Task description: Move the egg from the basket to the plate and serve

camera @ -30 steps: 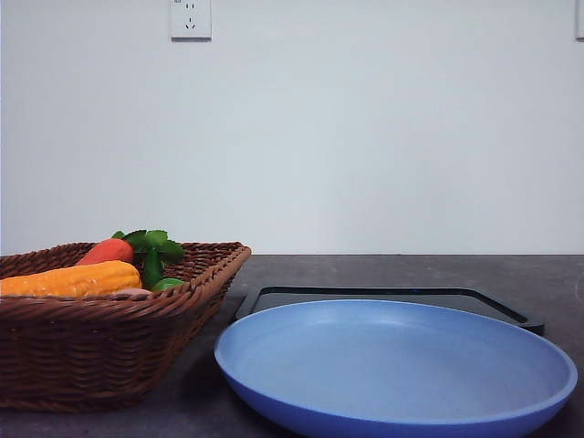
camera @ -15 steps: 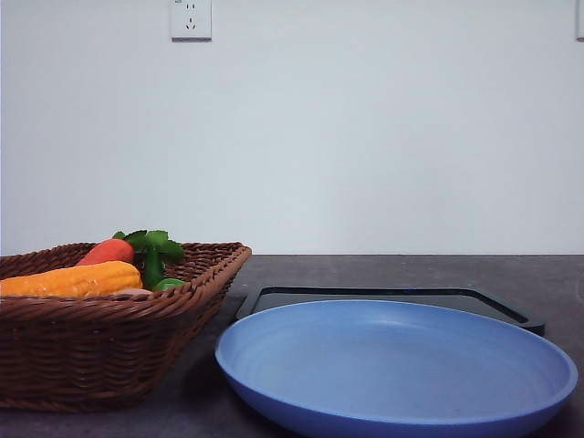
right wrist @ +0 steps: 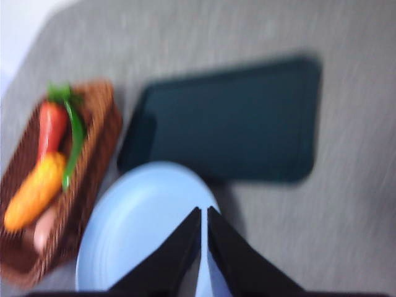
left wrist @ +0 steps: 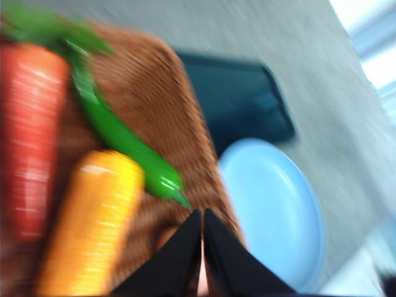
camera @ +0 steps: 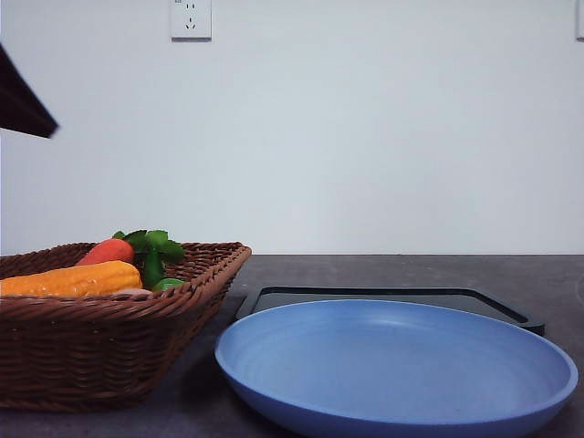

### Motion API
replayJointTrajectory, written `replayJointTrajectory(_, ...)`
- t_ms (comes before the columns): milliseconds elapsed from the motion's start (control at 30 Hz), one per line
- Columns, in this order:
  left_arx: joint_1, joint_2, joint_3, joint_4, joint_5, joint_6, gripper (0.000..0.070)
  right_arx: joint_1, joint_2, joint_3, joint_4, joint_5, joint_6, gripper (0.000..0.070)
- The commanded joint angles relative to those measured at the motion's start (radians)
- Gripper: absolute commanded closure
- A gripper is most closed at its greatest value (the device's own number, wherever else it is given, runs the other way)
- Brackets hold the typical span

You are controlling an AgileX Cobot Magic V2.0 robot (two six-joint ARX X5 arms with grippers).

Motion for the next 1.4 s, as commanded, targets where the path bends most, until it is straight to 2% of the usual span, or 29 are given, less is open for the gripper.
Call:
replayJointTrajectory(0, -0.018, 0.032, 0.014, 0.01, 0.014, 0.027, 0.0698, 0.003, 0.047, 0.012, -0.026, -0.023, -0.04, 0.07)
replayJointTrajectory(33, -0.029, 0.047, 0.014, 0.015, 0.014, 0.026, 0.0693, 0.007, 0.072, 0.012, -0.043, -0.027, -0.058, 0.0699)
replayJointTrajectory(100, -0.049, 0.072, 0.014, 0.026, 0.014, 0.022, 0.0651, 0.022, 0.125, 0.012, -0.073, -0.026, -0.081, 0.0645)
replayJointTrajectory(233, -0.079, 0.103, 0.014, 0.047, 0.013, 0.011, 0.0461, 0.062, 0.226, 0.012, -0.092, -0.018, -0.098, 0.0459)
replayJointTrajectory(300, -0.09, 0.109, 0.014, 0.062, 0.012, -0.01, 0.0394, 0.089, 0.274, 0.011, -0.087, -0.017, -0.099, 0.0435)
replayJointTrajectory(333, -0.095, 0.11, 0.014, 0.073, 0.012, -0.02, 0.0375, 0.105, 0.299, 0.01, -0.08, -0.017, -0.098, 0.0435)
replayJointTrajectory(533, -0.118, 0.11, 0.014, 0.113, 0.012, -0.037, 0.0373, 0.224, 0.459, 0.008, 0.014, 0.044, -0.087, 0.0436)
replayJointTrajectory(733, -0.125, 0.11, 0.014, 0.112, 0.012, -0.037, 0.0374, 0.3, 0.609, 0.008, 0.144, 0.043, -0.037, 0.0447)
replayJointTrajectory(1033, -0.125, 0.11, 0.014, 0.106, 0.012, -0.035, 0.0374, 0.324, 0.683, 0.008, 0.196, 0.073, -0.015, 0.0695)
replayJointTrajectory(1167, -0.125, 0.11, 0.014, 0.105, 0.012, -0.036, 0.0372, 0.322, 0.668, 0.008, 0.192, 0.082, -0.01, 0.07)
replayJointTrajectory(1233, -0.125, 0.11, 0.014, 0.103, 0.012, -0.041, 0.0336, 0.317, 0.64, 0.009, 0.181, 0.085, -0.008, 0.07)
replayJointTrajectory(1367, -0.131, 0.11, 0.014, 0.097, 0.013, -0.063, 0.0202, 0.303, 0.555, 0.009, 0.136, 0.089, -0.003, 0.07)
